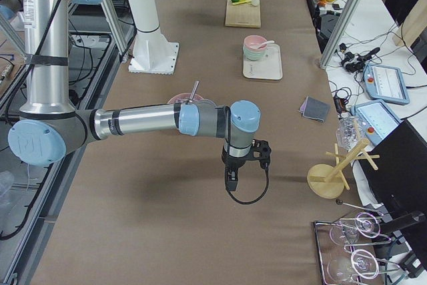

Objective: Stack pink bowl on green and place spoon

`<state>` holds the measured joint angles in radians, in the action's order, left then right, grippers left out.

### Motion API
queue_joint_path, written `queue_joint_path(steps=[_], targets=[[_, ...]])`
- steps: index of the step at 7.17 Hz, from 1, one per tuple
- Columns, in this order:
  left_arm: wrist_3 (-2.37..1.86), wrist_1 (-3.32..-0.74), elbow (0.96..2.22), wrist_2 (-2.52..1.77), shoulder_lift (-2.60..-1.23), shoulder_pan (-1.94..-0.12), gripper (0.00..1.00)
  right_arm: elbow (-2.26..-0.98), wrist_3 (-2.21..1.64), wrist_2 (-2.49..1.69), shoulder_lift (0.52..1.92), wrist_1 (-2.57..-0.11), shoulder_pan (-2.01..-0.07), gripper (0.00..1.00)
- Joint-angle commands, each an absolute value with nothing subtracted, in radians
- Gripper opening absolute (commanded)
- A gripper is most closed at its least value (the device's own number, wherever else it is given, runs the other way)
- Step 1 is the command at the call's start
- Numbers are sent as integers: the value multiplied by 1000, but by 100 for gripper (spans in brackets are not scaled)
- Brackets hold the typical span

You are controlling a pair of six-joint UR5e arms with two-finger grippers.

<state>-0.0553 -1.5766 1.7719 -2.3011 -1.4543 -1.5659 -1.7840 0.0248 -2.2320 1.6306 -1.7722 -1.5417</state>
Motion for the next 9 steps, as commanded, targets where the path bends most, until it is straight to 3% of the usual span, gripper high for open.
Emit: queue_joint_path(steps=[1,9], targets=[[-55,-1577,1792,-2301,-1442,-1566,98,-1784,25,-2232,1629,-1758,-1542,100],[-55,-1577,1853,-2301,-1401,-1566,98,-1784,23,-2232,1629,-1756,-1537,100]])
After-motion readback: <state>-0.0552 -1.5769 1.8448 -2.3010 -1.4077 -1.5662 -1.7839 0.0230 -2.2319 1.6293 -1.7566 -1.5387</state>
